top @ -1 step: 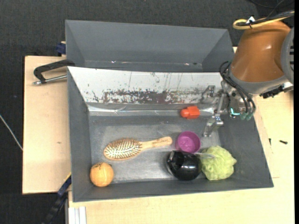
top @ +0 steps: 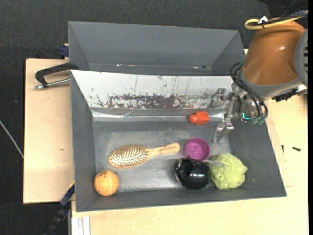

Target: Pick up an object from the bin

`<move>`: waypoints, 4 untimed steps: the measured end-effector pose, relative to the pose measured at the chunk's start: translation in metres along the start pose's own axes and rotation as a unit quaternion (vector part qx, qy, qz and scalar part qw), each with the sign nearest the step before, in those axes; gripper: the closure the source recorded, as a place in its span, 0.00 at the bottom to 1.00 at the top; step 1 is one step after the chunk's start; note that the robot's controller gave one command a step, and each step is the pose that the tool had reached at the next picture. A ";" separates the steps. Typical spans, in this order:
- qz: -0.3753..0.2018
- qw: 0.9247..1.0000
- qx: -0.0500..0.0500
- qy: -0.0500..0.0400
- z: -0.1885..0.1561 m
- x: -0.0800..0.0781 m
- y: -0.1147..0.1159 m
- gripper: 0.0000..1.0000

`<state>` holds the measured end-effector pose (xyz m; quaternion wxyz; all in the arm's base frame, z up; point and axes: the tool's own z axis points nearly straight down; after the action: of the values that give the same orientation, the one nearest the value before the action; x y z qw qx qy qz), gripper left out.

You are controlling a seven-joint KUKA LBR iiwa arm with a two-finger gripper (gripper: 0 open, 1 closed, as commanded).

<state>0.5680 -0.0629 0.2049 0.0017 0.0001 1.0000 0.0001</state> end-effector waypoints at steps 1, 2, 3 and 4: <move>-0.016 1.000 0.000 -0.003 0.042 0.005 -0.001 0.00; -0.013 1.000 0.000 -0.002 0.109 -0.013 -0.029 0.00; -0.026 1.000 0.002 -0.003 0.130 0.001 -0.017 0.00; -0.126 0.992 0.001 -0.008 0.129 0.007 0.001 1.00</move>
Offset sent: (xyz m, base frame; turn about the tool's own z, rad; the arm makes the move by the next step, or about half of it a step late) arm 0.0193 -0.0438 -0.1344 -0.0169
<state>0.5618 -0.0619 0.0759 0.0096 -0.1256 0.9920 -0.0012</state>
